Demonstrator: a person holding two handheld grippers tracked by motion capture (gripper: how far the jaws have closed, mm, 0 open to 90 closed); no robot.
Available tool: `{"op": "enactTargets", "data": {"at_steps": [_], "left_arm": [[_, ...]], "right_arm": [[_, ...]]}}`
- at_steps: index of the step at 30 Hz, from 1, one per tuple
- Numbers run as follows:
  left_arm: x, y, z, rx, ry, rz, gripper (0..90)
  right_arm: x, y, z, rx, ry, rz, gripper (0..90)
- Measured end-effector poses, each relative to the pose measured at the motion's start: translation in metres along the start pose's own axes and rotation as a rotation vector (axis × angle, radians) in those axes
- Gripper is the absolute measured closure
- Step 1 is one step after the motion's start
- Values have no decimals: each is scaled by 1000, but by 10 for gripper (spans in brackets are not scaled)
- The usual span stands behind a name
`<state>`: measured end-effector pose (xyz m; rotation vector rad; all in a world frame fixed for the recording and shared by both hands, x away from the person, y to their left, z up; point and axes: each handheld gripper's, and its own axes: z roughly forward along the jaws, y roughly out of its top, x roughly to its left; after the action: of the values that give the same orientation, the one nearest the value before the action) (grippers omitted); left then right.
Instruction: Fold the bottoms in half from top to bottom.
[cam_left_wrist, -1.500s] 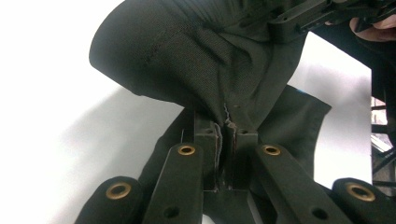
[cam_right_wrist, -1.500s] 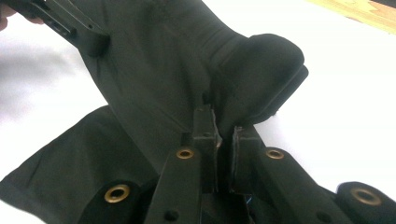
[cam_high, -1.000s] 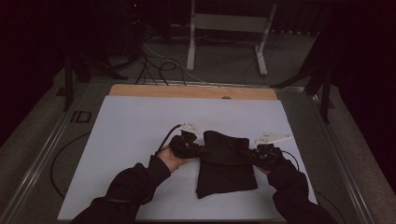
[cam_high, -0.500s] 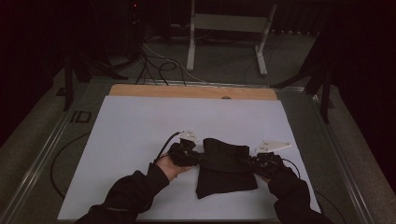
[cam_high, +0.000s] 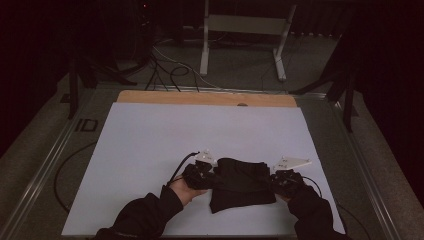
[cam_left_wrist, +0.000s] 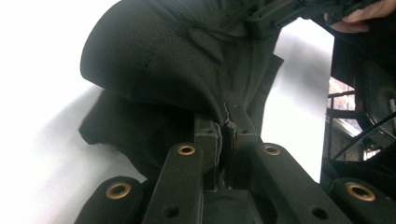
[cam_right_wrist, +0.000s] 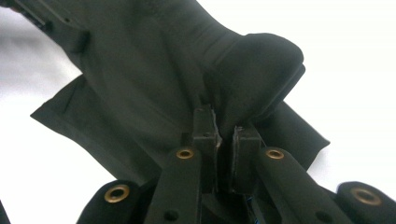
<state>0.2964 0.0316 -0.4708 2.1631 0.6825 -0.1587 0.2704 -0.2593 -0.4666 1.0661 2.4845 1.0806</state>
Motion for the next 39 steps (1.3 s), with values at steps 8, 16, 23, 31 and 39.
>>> {"op": "enactTargets", "data": {"at_steps": [8,16,23,31,39], "left_arm": [[-4,-10,5,5,16,-6,859],[-4,-19,9,15,9,-29,858],[-5,-27,11,26,14,-31,858],[-8,-31,14,38,12,-30,856],[-7,-37,15,43,-1,-36,851]], "right_arm": [[2,-9,3,15,8,9,840],[4,-14,7,35,3,2,839],[6,-19,8,43,15,7,839],[5,-23,11,57,7,-1,836],[6,-26,14,74,22,9,834]]}}
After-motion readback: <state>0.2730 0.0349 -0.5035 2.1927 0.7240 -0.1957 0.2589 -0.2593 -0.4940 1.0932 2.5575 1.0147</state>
